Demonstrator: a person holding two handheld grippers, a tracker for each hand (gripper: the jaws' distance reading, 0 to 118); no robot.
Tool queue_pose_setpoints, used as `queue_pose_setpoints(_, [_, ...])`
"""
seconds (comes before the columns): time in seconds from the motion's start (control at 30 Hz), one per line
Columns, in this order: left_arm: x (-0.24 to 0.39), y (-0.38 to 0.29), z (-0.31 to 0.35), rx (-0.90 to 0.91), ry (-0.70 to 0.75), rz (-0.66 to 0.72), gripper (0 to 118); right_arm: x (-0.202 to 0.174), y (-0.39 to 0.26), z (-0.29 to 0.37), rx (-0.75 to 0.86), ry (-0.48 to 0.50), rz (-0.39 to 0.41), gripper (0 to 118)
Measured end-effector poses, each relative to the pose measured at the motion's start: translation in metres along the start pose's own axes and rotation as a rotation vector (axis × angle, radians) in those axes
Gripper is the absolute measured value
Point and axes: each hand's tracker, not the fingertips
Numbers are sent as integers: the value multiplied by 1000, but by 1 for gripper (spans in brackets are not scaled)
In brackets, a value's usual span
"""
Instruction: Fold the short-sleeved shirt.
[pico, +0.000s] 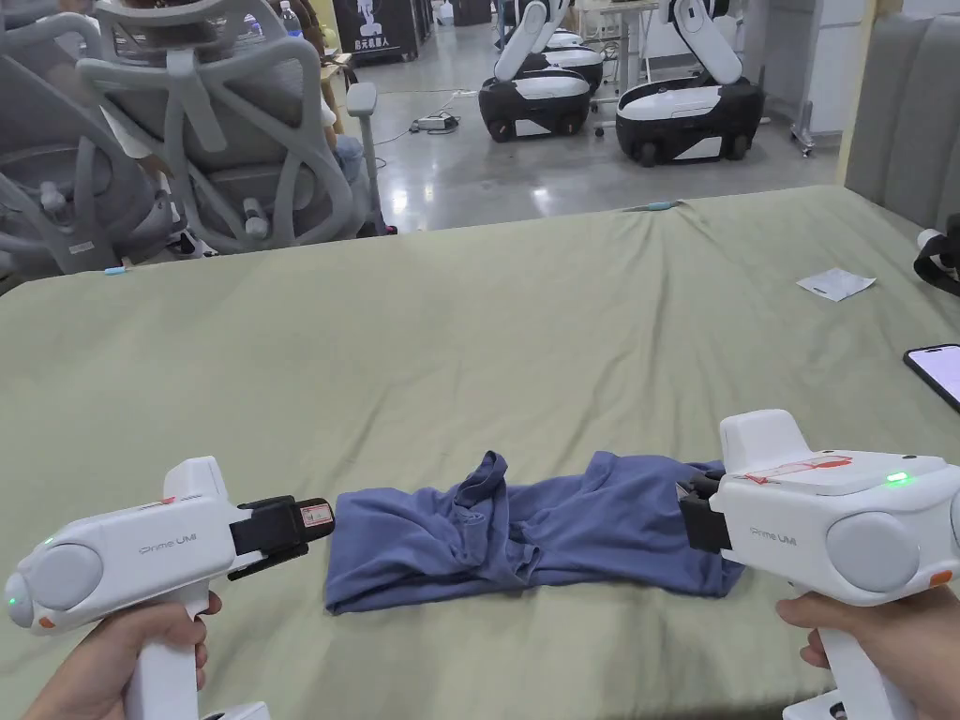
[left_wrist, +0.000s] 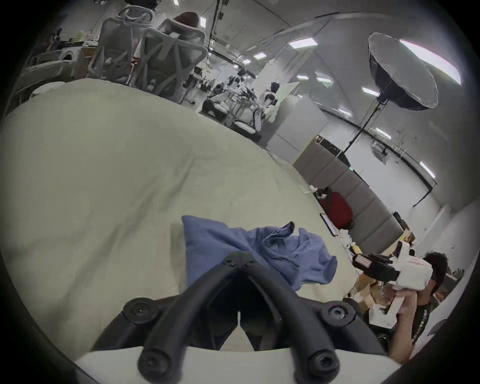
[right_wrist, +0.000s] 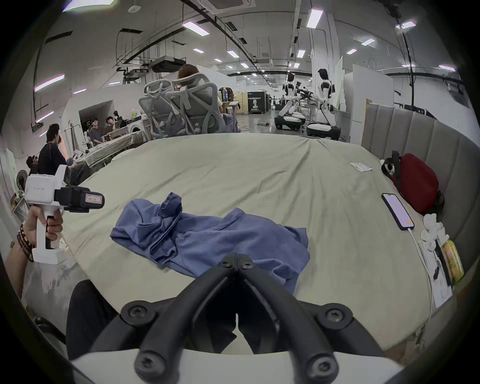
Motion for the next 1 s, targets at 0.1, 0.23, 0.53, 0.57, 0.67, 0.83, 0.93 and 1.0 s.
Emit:
queue_pose_setpoints(0.1, [-13,-3,-17,-33,44,53,21,-1,-3,2,0,9,-1,0])
queue_pose_setpoints(0.23, [-33,-10,-44,-74,1,174,111,1,-5,3,-12,2,4,0])
queue_pose_setpoints(0.53, [-53,-10,-94,-91,-184,239,54,10,-8,3,-33,-32,0,0])
queue_pose_setpoints(0.57, [-52,-9,-99,-111,-141,235,23,11,-9,3,-35,-36,-1,0])
queue_pose_setpoints(0.67, [-51,-12,-99,-130,-40,248,17,13,-10,3,-37,-40,-10,0])
queue_pose_setpoints(0.83, [-62,-4,-63,-61,-56,169,15,11,-9,-1,-40,-39,0,0])
queue_pose_setpoints(0.93, [-80,-4,-27,-10,55,175,15,7,-7,-5,-35,-27,-7,0])
queue_pose_setpoints(1.0, [-96,-5,-10,-1,107,222,16,2,-7,-6,-30,-15,-6,0])
